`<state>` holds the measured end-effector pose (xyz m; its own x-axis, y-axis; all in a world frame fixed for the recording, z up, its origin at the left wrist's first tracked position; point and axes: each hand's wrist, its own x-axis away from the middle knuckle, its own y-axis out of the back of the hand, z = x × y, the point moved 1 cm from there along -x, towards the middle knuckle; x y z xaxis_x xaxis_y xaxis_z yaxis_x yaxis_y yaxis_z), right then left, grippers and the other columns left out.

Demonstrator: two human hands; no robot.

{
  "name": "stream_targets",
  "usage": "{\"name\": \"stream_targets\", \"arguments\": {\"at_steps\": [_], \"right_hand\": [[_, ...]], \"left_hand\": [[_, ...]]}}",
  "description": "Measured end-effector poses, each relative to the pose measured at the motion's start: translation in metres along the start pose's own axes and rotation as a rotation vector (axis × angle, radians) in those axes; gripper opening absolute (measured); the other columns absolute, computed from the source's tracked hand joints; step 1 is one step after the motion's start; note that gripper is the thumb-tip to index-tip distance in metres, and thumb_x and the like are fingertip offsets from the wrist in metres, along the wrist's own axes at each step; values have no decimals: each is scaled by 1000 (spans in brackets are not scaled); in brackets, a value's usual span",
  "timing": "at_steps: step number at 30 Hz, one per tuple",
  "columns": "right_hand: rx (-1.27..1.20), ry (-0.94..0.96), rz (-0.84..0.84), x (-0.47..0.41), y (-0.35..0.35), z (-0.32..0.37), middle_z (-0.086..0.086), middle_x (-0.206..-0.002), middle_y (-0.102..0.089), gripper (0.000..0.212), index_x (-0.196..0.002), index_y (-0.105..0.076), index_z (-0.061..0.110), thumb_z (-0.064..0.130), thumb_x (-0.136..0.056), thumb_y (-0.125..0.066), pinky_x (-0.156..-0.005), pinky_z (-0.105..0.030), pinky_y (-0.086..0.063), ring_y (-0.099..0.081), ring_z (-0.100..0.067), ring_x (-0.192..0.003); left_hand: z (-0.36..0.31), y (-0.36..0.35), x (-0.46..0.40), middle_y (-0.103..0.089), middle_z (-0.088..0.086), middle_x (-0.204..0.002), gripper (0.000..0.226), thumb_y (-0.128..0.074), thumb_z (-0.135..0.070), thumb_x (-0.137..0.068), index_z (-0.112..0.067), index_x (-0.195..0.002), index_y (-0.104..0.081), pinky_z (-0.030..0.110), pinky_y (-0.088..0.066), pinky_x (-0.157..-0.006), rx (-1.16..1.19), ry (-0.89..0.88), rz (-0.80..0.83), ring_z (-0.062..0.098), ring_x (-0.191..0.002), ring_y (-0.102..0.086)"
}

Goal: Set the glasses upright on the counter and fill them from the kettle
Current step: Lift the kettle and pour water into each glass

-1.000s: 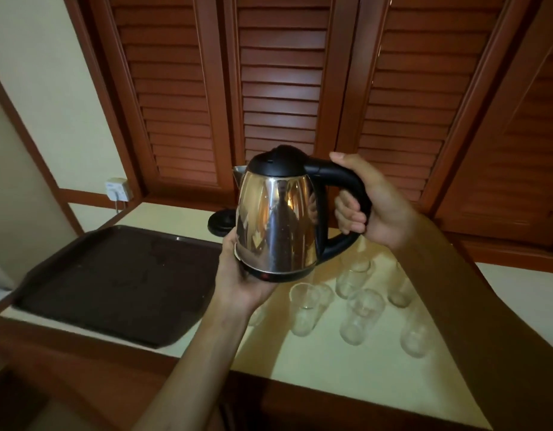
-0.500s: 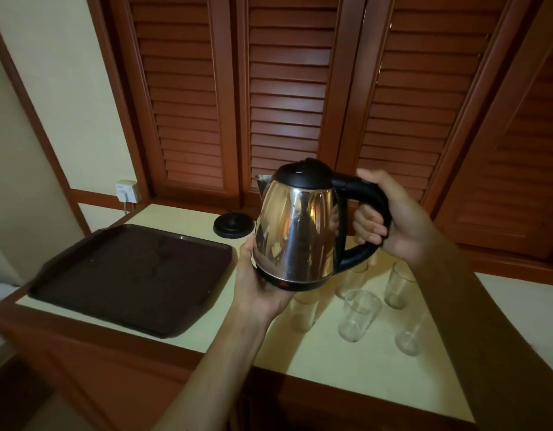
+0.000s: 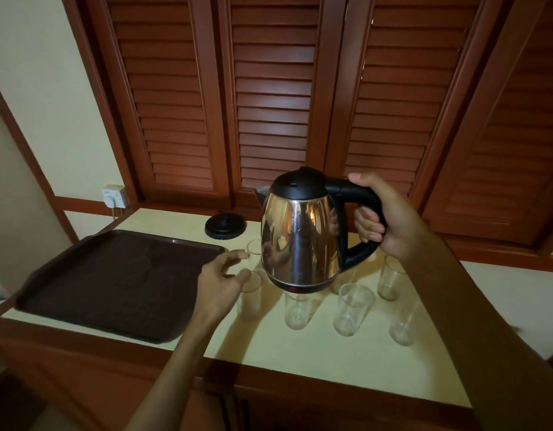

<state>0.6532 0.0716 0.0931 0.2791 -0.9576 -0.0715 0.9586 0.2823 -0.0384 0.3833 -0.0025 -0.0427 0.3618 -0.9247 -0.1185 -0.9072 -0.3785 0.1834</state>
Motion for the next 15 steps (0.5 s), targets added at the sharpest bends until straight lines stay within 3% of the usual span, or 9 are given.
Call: {"name": "stream_targets", "arguments": {"at_steps": [4,8,11,15], "right_hand": [[8,-12,-9,2,3,0,0,-31,-28,66,-40,-37,16,50,-90,-65,-42,-29,-23,-25,-16,-26],[39,-21,-23,1,3,0,-1,-32,-28,65,-42,-37,15,52,-88,-67,-40,-28,-25,-25,-17,-28],[53,-45,-25,2,2,1,-1,-33,-28,64,-41,-39,17,53,-86,-68,-44,-33,-24,-25,-17,-29],[88,-54,-9,4,-1,2,0,-34,-30,60,-40,-44,19,54,-82,-70,-45,-33,-22,-26,-16,-29]], "left_hand": [[34,-8,0,-55,-9,-140,82,-92,-27,-73,-22,-145,-52,32,-40,-104,-168,66,151,13,-131,-49],[56,-18,4,-59,-7,-137,98,-95,-38,-68,-27,-150,-43,35,-49,-103,-140,131,128,16,-123,-58],[64,-27,5,-70,-9,-124,73,-92,-41,-71,-28,-134,-57,35,-56,-96,-121,179,83,14,-113,-67],[62,-32,12,-68,1,-97,24,-74,0,-89,-10,-107,-62,18,-57,-69,-166,91,7,18,-91,-64]]}}
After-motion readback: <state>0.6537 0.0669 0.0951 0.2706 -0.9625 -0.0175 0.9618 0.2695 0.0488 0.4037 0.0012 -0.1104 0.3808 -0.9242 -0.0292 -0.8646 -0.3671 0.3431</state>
